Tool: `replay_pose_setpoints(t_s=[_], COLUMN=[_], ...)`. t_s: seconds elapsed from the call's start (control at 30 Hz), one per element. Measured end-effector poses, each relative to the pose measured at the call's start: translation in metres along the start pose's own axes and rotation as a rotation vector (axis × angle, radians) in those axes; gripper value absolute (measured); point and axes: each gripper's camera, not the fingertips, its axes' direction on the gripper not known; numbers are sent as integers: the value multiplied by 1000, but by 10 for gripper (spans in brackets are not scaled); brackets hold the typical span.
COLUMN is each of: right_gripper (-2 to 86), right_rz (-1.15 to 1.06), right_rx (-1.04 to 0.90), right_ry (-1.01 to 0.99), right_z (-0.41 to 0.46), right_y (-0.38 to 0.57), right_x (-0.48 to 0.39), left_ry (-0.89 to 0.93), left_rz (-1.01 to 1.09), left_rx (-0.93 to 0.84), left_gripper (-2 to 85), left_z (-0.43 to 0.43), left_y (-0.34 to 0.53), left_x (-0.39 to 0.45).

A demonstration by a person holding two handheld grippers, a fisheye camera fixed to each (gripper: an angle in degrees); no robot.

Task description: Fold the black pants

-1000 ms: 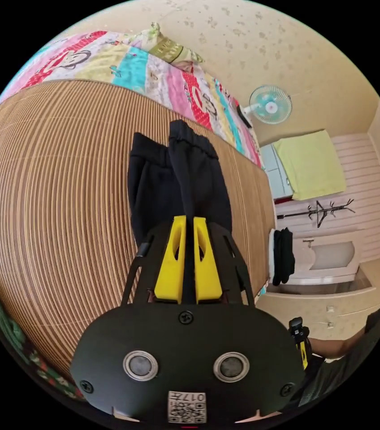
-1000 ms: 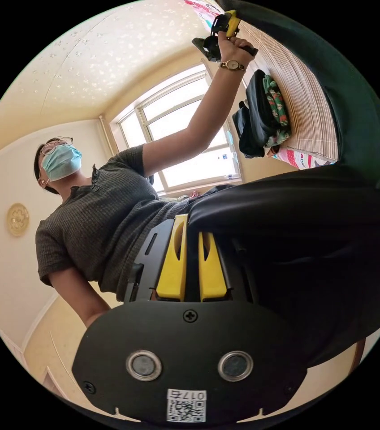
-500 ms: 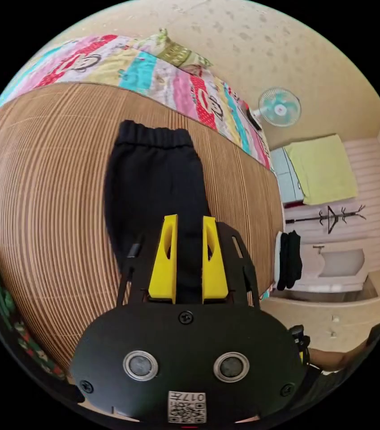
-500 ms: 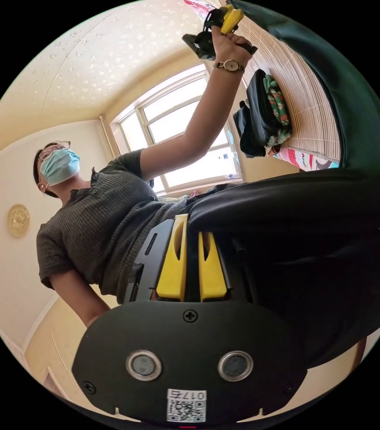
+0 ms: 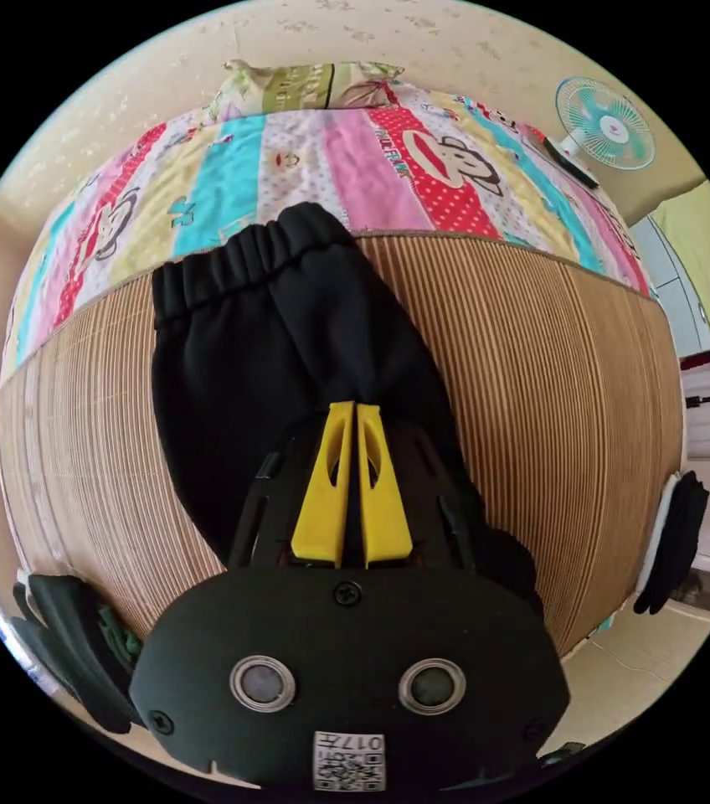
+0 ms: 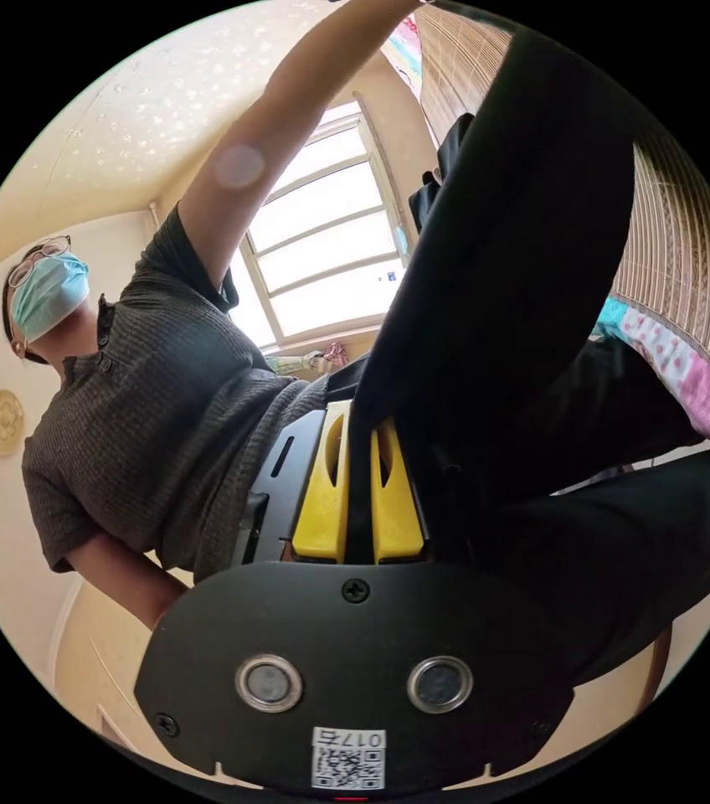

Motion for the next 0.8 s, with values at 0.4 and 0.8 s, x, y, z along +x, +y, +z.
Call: replay_pose_setpoints(t_s=[0.4, 0.8], right_gripper=[-2, 26], right_rz=[-170, -21], right_rx=[129, 305], right_ry=[-177, 0], right_z=[-62, -157], right_y=[21, -139], right_x=[-4, 76], left_ry=[731, 783], left_rz=[408, -465], left_rx=[-574, -470], left_gripper=[-10, -7], left_z=[67, 59], left_y=[258, 390], left_x=[85, -49])
